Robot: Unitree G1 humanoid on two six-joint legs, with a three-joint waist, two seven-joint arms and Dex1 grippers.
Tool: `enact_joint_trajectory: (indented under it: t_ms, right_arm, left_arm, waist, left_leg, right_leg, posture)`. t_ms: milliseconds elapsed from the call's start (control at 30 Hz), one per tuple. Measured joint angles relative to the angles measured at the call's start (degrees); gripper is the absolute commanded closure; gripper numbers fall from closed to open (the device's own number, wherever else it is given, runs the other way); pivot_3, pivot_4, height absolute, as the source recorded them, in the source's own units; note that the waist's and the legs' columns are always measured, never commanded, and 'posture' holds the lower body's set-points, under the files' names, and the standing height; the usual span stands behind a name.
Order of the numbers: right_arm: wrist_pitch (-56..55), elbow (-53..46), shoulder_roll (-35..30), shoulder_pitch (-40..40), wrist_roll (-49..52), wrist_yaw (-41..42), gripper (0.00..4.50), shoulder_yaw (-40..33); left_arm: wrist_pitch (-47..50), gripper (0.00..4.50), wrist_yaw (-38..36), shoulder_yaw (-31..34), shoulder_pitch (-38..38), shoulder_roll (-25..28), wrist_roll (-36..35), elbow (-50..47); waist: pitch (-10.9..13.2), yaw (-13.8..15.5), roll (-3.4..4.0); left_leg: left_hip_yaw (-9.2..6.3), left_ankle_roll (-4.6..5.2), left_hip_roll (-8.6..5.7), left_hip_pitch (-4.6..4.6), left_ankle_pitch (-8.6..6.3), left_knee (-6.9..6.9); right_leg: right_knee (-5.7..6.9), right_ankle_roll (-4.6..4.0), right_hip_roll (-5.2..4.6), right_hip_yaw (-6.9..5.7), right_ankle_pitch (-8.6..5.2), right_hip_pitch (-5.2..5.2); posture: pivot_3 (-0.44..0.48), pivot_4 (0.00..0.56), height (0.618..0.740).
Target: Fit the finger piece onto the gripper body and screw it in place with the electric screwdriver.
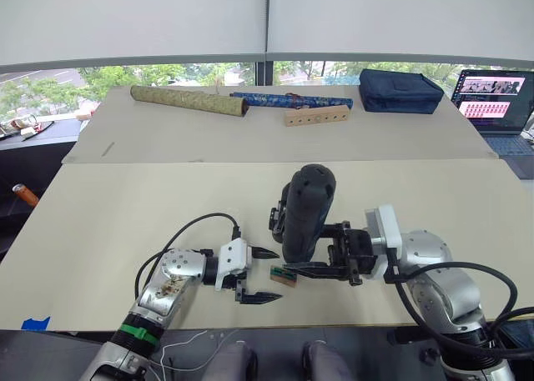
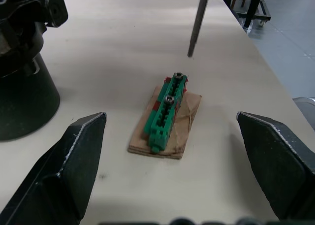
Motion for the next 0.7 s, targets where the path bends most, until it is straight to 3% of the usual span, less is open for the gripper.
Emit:
enact_joint_trajectory:
  t_ms: [700]
  right_arm:
    - [-1.3,2.8,-0.1,0.0,-0.4,0.4,2.6,0.0]
  left_arm:
    - [0.1,0.0,0.8,-1.7,-0.5,-0.6,0.5,0.4]
  waist:
    - [0.0,0.1,0.0]
  left_leg:
    - [0.0,0.01,0.01,0.02,-0.01,-0.02]
  right_leg:
    - [-0.02,0.0,-0.07,0.01,0.0,0.02]
  posture:
    - [0.0,0.15,0.74]
